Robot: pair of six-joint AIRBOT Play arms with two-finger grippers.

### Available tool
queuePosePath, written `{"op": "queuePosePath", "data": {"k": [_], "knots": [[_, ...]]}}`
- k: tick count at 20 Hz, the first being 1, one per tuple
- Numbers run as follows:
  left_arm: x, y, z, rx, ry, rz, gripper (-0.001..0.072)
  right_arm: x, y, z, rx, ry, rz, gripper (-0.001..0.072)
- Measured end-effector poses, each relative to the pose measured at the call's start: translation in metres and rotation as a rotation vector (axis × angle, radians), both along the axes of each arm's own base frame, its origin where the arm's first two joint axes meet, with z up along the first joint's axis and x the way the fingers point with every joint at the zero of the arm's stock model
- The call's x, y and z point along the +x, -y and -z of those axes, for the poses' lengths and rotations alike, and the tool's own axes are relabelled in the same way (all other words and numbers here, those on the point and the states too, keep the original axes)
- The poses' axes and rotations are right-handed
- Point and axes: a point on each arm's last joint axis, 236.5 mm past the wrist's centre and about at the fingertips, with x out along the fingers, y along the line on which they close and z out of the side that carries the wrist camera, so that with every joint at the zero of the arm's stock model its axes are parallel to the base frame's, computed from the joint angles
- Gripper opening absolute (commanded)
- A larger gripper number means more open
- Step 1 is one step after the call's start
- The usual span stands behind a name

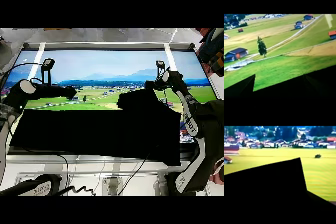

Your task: Fold the clothes and pants, and hang the long-sleeved shirts on hangers.

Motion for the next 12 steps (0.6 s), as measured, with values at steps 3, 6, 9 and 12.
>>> {"op": "queuePosePath", "data": {"k": [3,6,9,12], "knots": [[0.0,0.0,0.0,0.0,0.0,0.0,0.0646,-0.007,-0.003,0.019,0.035,-0.055,0.038,0.025],[0.0,0.0,0.0,0.0,0.0,0.0,0.0646,-0.008,-0.01,0.026,0.065,-0.071,0.058,0.0016],[0.0,0.0,0.0,0.0,0.0,0.0,0.0646,0.001,-0.018,0.018,0.077,-0.036,0.056,0.0015],[0.0,0.0,0.0,-0.001,0.0,-0.001,0.0646,0.019,-0.033,-0.012,0.077,0.046,0.008,0.0015]]}}
